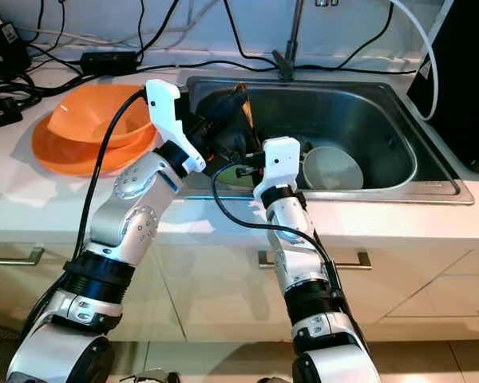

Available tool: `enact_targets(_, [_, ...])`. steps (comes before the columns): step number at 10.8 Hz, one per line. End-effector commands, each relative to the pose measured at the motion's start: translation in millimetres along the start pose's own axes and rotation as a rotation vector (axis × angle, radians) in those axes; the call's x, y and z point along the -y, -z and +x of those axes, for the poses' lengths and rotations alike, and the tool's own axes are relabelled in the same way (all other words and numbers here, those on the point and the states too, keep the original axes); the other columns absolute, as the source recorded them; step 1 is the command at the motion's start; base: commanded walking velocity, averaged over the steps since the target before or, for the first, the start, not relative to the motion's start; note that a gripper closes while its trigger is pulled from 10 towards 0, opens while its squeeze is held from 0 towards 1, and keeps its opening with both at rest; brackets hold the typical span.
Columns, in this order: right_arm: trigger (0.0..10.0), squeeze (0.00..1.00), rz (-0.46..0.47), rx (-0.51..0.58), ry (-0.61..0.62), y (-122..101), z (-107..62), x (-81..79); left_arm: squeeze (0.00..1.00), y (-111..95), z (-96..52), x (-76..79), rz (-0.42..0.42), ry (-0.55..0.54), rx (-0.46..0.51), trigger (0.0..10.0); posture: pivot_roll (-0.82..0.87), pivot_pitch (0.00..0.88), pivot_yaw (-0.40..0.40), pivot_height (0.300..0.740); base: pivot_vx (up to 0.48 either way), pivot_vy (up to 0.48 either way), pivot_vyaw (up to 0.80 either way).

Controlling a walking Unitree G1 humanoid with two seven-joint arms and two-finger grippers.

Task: Kitchen organization

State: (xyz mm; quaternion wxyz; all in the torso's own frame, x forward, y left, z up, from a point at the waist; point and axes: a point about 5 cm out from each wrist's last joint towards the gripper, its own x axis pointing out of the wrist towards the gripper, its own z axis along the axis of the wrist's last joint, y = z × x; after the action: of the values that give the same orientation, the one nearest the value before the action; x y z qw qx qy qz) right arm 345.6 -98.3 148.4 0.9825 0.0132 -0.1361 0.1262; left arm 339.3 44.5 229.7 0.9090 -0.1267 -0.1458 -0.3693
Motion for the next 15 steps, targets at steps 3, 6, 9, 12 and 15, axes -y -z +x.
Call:
enact_targets(3, [0.0, 0.00, 0.008, 0.010, 0.009, -2.2, 3.8, 0.8, 0.00, -2.3, -1.4, 4.1, -0.015, 0.031, 0.003, 10.0, 0.05, 0.000, 0.016, 0.740, 0.000, 0.000, 0.00])
enact_targets(6, [0.0, 0.00, 0.009, 0.008, 0.012, -1.4, 4.0, 1.2, 1.00, 0.7, -2.0, -1.4, -0.004, -0.020, -0.002, 10.0, 0.05, 0.000, 0.016, 0.740, 0.000, 0.000, 0.00])
enact_targets(9, [0.0, 0.00, 0.002, 0.009, 0.027, -1.9, 5.1, 5.6, 1.00, 0.2, -2.5, -2.9, -0.032, -0.029, 0.013, 10.0, 0.05, 0.000, 0.014, 0.740, 0.000, 0.000, 0.00])
enact_targets(12, [0.0, 0.00, -0.030, 0.002, 0.077, -6.7, 14.0, 22.3, 0.93, 4.4, -14.0, -19.0, -0.022, -0.122, -0.020, 10.0, 0.05, 0.000, 0.013, 0.740, 0.000, 0.000, 0.00])
enact_targets(15, [10.0, 0.00, -0.087, -0.032, 0.128, -14.9, 31.2, 39.3, 0.00, 40.0, -37.7, -27.8, 0.093, -0.167, -0.257, 10.0, 0.06, 0.000, 0.012, 0.740, 0.000, 0.000, 0.00])
